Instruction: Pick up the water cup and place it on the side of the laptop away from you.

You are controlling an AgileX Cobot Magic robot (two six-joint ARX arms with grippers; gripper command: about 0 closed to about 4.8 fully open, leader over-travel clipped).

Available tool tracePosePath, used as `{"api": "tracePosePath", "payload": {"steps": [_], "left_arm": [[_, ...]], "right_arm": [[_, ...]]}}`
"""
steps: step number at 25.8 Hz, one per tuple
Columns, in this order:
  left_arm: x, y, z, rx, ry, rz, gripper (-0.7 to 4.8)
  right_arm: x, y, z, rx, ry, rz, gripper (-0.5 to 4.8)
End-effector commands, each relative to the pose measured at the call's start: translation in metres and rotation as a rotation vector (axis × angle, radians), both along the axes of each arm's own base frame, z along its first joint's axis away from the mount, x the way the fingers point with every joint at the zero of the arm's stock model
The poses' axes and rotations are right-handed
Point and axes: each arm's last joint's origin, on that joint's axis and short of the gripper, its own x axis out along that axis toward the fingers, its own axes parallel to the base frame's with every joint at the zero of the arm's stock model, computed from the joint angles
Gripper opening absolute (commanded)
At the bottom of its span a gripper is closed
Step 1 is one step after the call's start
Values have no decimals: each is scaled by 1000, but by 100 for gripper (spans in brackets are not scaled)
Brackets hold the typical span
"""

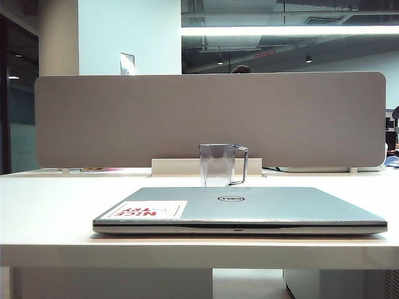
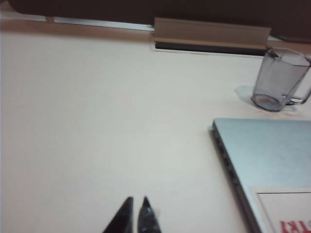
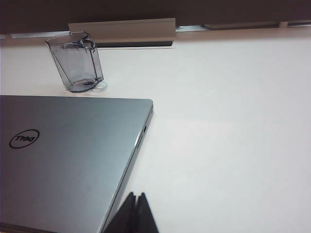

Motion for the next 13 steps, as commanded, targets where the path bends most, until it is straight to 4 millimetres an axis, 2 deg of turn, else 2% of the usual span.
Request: {"api": "tracePosePath", "payload": {"steps": [1,5,13], "left_arm": [[-8,10,-8,-29,-58,42,16],[-15,23,-10,-55,-134,56,16],[-18,30,-16,-41,-169,93,16]], "right_arm": [[0,0,-1,-3,-7,1,-8],[0,0,-1,-3,-7,1,-8],[0,0,-1,-3,-7,1,-8]]}}
